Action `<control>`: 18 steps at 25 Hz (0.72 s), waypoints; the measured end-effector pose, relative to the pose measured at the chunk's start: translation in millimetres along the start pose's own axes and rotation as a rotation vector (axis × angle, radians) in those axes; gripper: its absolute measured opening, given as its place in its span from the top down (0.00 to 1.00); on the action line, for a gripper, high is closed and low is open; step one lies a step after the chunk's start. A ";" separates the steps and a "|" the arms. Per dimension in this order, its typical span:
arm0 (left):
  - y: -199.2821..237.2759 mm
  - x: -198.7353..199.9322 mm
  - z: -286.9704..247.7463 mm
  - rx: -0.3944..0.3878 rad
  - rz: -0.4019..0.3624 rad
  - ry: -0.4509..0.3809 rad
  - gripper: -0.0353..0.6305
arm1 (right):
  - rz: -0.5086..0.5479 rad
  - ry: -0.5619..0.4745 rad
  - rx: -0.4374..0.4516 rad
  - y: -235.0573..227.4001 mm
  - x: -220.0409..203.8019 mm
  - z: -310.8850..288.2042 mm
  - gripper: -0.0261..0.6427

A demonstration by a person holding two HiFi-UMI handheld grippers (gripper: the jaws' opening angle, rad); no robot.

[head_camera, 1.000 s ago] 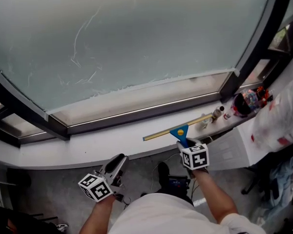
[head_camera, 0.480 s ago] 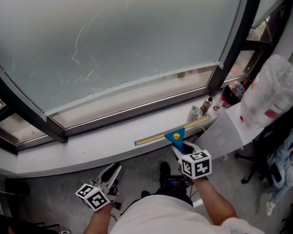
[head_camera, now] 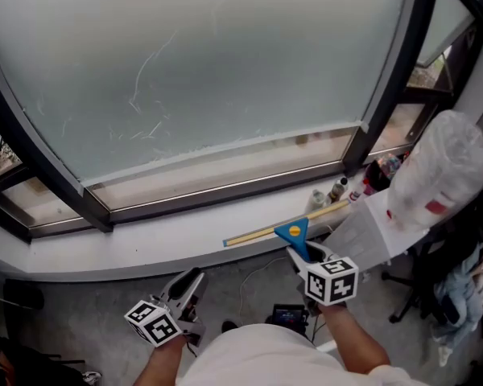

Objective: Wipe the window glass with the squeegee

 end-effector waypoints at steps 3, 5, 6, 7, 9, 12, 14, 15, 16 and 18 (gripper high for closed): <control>-15.7 -0.8 -15.3 0.006 0.010 -0.024 0.76 | 0.028 -0.004 0.026 -7.6 4.5 13.3 0.75; -26.1 -3.5 -23.5 0.004 0.012 -0.034 0.76 | 0.046 -0.013 0.039 -13.1 7.4 22.3 0.75; -30.2 -5.4 -26.7 0.003 0.010 -0.035 0.76 | 0.051 -0.017 0.045 -15.9 8.2 25.9 0.75; -33.3 -7.2 -29.3 0.005 0.008 -0.034 0.76 | 0.055 -0.019 0.051 -17.9 8.8 28.4 0.75; -39.0 -9.6 -33.1 0.015 0.006 -0.026 0.76 | 0.062 -0.022 0.066 -19.1 9.5 32.4 0.75; -49.5 -12.3 -36.7 0.019 -0.006 -0.017 0.76 | 0.070 -0.026 0.085 -19.1 7.3 39.3 0.75; -56.2 -13.6 -36.8 0.019 -0.019 -0.011 0.76 | 0.067 -0.031 0.090 -19.5 5.2 44.0 0.75; -58.9 -13.5 -36.1 0.020 -0.026 -0.008 0.76 | 0.064 -0.036 0.093 -19.2 4.9 46.1 0.75; -61.0 -12.9 -34.9 0.020 -0.033 -0.006 0.76 | 0.060 -0.044 0.096 -18.4 5.4 48.1 0.75; -63.5 -11.3 -32.4 0.020 -0.045 -0.005 0.76 | 0.057 -0.064 0.097 -16.2 7.8 51.5 0.75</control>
Point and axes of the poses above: the fingertips, and each gripper's own axes: z backward along the fingers, y to its left, x out of its top, the point moved 4 cm from there along z, backward along the fingers, and after that the axes turned 11 degrees about y, right-handed, at the moved point
